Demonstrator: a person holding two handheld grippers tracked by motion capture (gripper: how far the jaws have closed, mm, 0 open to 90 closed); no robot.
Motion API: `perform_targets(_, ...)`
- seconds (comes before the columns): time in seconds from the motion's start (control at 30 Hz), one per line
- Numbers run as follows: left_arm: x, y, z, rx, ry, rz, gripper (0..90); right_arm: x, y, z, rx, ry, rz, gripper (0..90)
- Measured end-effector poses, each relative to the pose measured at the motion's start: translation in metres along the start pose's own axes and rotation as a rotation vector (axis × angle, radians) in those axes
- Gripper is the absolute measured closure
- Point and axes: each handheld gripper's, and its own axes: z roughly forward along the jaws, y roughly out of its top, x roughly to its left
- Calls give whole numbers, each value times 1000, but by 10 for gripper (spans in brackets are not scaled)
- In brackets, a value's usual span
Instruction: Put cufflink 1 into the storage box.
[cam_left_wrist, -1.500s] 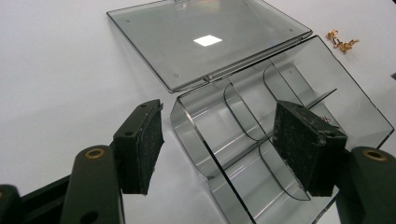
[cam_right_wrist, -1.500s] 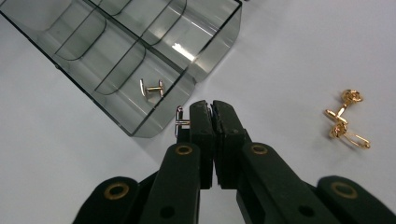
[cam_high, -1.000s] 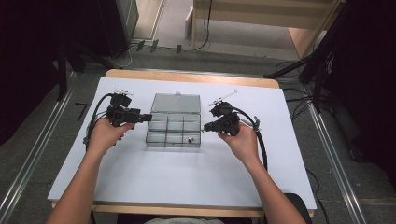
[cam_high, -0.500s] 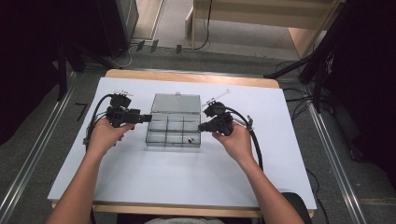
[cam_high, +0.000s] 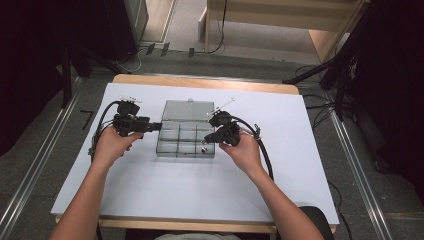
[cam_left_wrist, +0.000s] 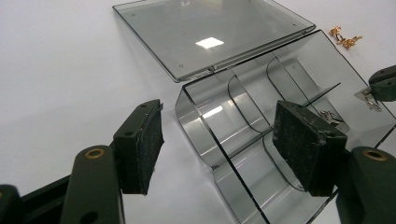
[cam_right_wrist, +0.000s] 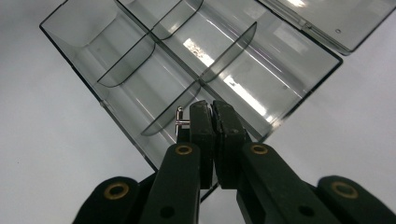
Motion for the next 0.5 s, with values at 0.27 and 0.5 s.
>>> perform_targets(0.27,1,0,0,-4,-2,-3,342,2,2,13,0,11,-25,891)
perform_targets(0.5,1,0,1,-2,-2,1,342,4,0,23,24,2,-31,889)
